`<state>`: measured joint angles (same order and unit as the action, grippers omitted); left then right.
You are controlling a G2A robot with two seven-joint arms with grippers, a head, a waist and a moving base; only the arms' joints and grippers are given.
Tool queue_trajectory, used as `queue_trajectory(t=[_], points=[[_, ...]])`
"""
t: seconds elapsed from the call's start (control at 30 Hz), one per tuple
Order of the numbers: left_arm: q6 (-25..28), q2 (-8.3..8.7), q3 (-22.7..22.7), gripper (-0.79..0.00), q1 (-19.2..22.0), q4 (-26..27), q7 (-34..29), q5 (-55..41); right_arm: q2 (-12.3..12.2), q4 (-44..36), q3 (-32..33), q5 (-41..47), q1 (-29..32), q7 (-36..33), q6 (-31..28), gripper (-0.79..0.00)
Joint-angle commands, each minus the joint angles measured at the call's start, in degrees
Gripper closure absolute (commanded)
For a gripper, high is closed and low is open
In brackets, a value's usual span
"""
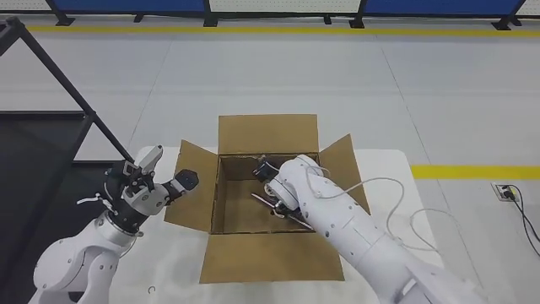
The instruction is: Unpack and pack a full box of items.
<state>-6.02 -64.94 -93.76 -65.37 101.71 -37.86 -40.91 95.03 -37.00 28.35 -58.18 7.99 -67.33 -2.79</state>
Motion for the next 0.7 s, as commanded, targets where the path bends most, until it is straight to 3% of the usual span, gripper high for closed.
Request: queue_trajectory(t=[0.0,0.43,0.5,0.53,0.6,0.67], points=[[0.0,0.02,0.1,-0.785,0.0,0.1,0.1,-0.1,0.3,1.0,0.1,0.1,-0.1,0.3,-0.6,-0.785],[0.5,0.16,0.8,-0.785,-0.6,0.7,0.8,-0.2,3.9,9.8,0.2,0.8,-1.0,5.6,1.3,-0.776],[0.5,0.18,0.9,-0.785,-0.7,0.7,0.8,-0.3,4.5,11.0,0.2,0.6,-1.1,6.7,1.7,-0.585],[0.5,0.19,0.9,-0.785,-0.7,0.7,0.8,-0.3,4.7,11.6,0.2,0.6,-1.2,7.2,1.9,-0.526],[0.6,0.22,0.9,-0.785,-0.7,0.7,0.8,-0.4,5.3,12.7,0.1,0.3,-1.3,8.0,2.6,-0.523],[0.6,0.25,1.0,-0.785,-0.7,0.7,0.9,-0.4,5.7,13.8,0.1,0.2,-1.4,8.5,3.0,-0.462]])
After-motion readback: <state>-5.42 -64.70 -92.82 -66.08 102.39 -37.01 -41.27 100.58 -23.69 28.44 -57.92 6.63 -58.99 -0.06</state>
